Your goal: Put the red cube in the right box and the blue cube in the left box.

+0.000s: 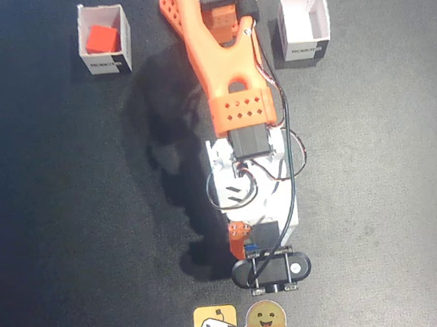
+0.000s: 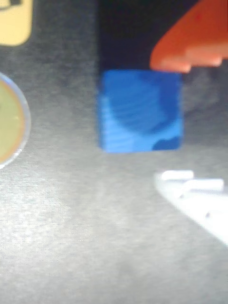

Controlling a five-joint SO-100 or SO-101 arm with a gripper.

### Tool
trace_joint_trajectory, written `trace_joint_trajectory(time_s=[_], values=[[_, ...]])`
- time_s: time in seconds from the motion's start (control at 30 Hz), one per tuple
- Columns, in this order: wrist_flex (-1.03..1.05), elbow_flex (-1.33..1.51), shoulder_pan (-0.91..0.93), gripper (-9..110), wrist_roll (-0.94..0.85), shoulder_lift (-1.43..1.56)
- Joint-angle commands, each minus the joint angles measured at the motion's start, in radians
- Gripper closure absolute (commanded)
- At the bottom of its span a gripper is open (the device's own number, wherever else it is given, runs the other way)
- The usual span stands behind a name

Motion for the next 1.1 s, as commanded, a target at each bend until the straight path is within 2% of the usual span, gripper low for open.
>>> trace_joint_trajectory(time_s=[0.0,0.33,1.07], values=[[-0.044,-0.054,-0.008,84,-0.008,-0.003],[-0.121,-0.071,-0.002,81,-0.035,-0.069],[-0.212,-0.046,0.006,85,-0.040,-0.161]])
